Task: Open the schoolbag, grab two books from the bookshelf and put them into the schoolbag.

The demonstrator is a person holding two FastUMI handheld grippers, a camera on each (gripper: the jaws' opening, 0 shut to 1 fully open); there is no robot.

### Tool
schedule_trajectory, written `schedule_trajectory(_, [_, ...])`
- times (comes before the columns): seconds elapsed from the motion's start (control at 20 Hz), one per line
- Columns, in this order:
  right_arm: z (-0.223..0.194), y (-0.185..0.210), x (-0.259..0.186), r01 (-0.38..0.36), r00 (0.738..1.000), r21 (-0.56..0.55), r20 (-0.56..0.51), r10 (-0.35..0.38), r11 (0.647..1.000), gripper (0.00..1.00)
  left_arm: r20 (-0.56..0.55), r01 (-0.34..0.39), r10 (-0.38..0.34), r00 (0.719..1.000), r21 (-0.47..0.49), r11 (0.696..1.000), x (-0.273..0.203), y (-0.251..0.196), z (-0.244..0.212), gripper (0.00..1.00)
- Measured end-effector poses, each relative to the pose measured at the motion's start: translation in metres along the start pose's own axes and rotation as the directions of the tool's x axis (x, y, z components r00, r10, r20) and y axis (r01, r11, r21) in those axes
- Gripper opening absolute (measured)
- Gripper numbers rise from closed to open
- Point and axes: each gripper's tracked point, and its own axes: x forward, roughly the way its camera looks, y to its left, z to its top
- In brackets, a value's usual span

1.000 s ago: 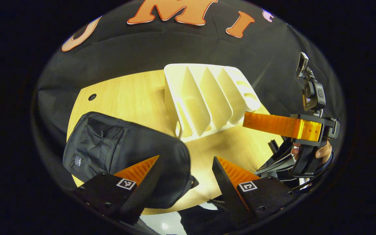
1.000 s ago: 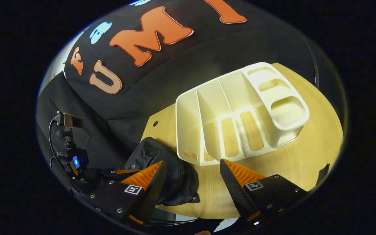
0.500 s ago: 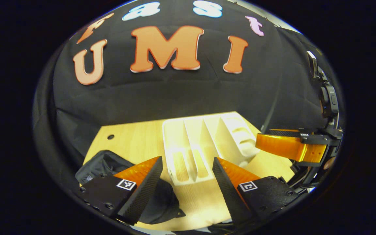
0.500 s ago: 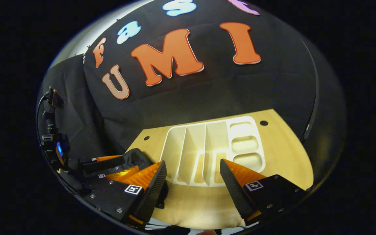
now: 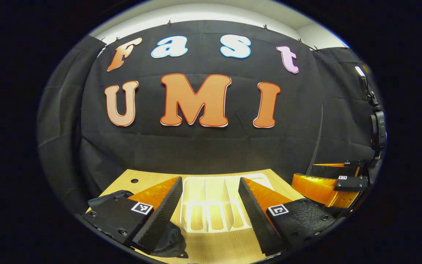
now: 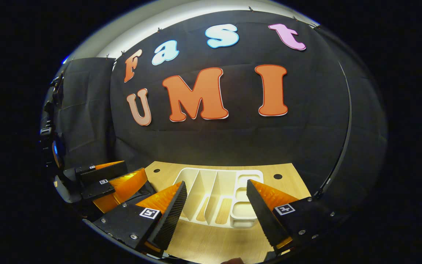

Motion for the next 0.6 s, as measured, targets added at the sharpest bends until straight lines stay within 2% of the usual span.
schedule_trajectory(0.1, [0.007, -0.006, -0.007, 0.021, 0.998, -0.032, 0.053, -0.019, 0.999, 0.98, 0.079, -0.021, 0.023, 0.997, -0.023, 1.0, -0.007, -0.001, 0.012, 0.98])
schedule_trajectory(0.15, [0.008, -0.011, -0.011, 0.04, 0.996, -0.056, 0.079, -0.035, 0.998, 0.97, 0.112, -0.031, 0.033, 0.993, -0.018, 0.999, -0.01, 0.0, 0.017, 0.96])
schedule_trajectory(0.2, [0.007, -0.015, -0.014, 0.058, 0.994, -0.076, 0.095, -0.051, 0.995, 0.98, 0.143, -0.04, 0.041, 0.989, -0.006, 0.999, -0.016, -0.001, 0.023, 0.98])
schedule_trajectory(0.3, [-0.002, -0.022, -0.019, 0.07, 0.994, -0.096, 0.088, -0.061, 0.993, 0.98, 0.195, -0.05, 0.043, 0.98, 0.031, 0.998, -0.022, -0.006, 0.04, 0.98])
schedule_trajectory(0.6, [-0.007, -0.028, -0.023, 0.077, 0.994, -0.073, 0.08, -0.072, 0.994, 0.97, 0.244, -0.046, 0.027, 0.969, 0.073, 0.996, -0.029, -0.017, 0.055, 0.96])
